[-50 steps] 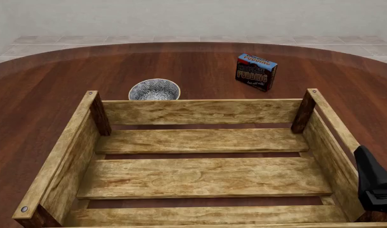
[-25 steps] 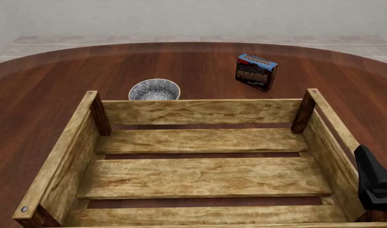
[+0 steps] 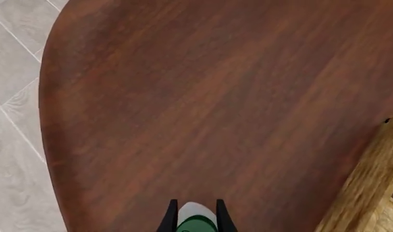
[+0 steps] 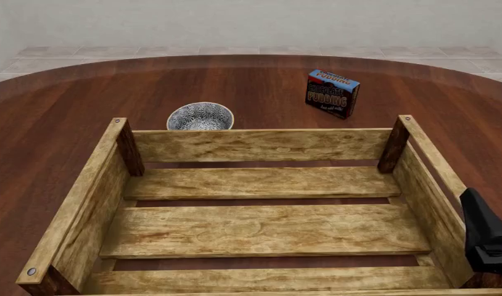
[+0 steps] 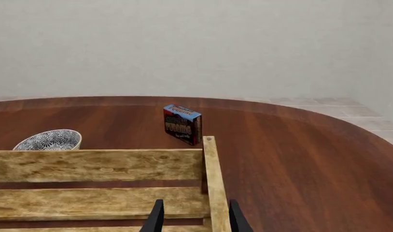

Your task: Pick up the salad dressing and put it in the tray.

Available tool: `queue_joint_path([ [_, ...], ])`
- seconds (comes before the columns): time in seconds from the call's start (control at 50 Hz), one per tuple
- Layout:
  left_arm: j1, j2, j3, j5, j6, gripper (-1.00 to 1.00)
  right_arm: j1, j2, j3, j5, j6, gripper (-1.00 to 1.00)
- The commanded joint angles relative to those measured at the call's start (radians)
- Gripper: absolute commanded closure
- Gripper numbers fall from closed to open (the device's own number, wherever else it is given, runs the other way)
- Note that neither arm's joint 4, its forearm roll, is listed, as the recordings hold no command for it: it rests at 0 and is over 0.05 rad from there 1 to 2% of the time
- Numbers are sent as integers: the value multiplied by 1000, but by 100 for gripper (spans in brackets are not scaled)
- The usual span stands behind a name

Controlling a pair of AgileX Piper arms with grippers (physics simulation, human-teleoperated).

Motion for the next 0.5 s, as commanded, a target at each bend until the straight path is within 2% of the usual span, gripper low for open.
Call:
queue_joint_path([
  [0.02, -24, -59, -26, 46, -18, 100, -1, -5, 0, 4, 0, -100],
  [0.18, -43, -122, -77, 102, -26, 100, -3, -10, -1, 8, 2, -100],
  [0.38, -33, -108, -118, 83, -38, 100, -6, 0, 0, 0, 5, -100],
  [0.5, -46, -115, -187, 80, -32, 100, -1, -1, 0, 0, 3, -100],
])
